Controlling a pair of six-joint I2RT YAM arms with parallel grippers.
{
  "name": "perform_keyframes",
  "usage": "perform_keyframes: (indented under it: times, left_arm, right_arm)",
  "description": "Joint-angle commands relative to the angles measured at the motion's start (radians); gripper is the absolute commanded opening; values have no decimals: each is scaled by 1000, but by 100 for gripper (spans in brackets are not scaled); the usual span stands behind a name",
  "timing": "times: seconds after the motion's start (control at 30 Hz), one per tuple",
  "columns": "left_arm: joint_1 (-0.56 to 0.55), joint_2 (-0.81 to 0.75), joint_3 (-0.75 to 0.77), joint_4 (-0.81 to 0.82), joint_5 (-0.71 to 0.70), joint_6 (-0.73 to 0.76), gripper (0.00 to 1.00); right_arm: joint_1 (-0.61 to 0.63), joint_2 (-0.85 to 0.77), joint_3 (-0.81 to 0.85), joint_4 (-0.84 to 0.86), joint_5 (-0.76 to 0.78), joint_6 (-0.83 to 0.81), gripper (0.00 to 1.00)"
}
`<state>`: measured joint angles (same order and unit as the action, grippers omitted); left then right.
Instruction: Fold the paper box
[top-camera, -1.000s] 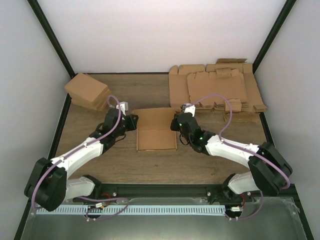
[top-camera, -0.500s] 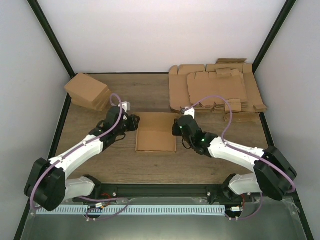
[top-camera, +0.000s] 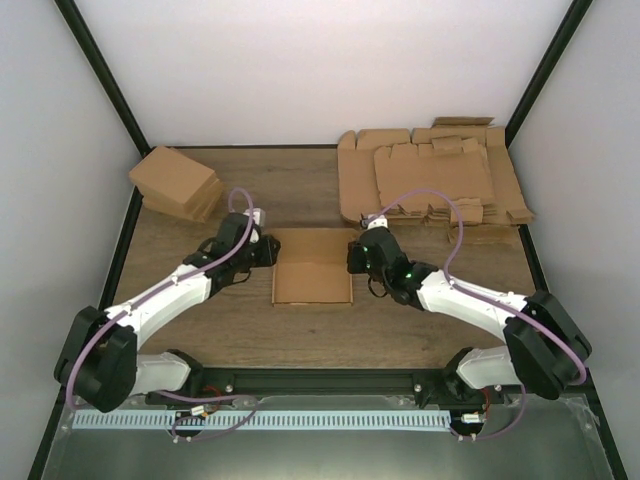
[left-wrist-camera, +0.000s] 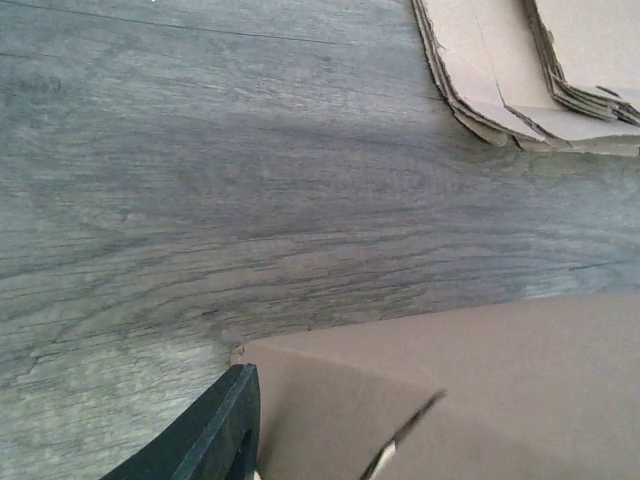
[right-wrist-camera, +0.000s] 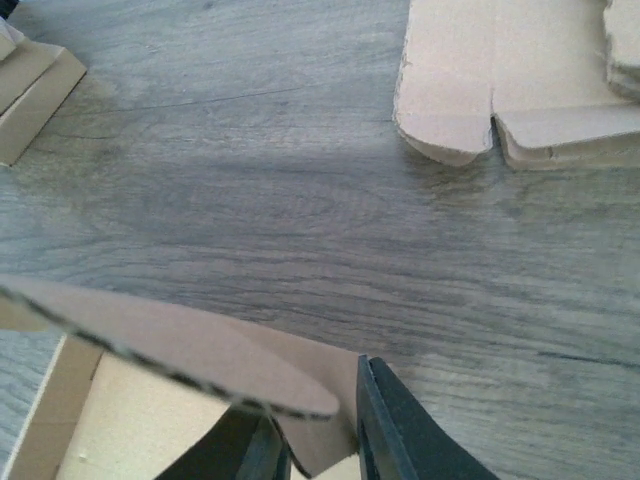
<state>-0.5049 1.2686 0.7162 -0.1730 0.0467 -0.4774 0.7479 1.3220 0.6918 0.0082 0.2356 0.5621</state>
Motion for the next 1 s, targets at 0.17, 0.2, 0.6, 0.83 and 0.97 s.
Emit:
perform_keyframes:
  times: [0.17, 0.2, 0.6, 0.83, 0.97]
  left_arm:
    - [1, 42, 54, -38, 35, 10, 17]
    - [0, 42, 48, -31, 44, -4, 16]
    - [-1, 11, -77, 164, 91, -203, 5]
    - [0, 26, -104, 209, 69, -215, 5]
    - [0, 52, -75, 212, 57, -207, 5]
  right_arm:
    - [-7, 34, 83, -20, -58, 7, 9]
    - [-7, 38, 86, -27, -60, 28, 8]
    - [5, 55, 30, 27, -91, 182, 1]
    - [13, 82, 3, 65, -73, 173, 1]
    - [13, 110, 18, 91, -47, 150, 1]
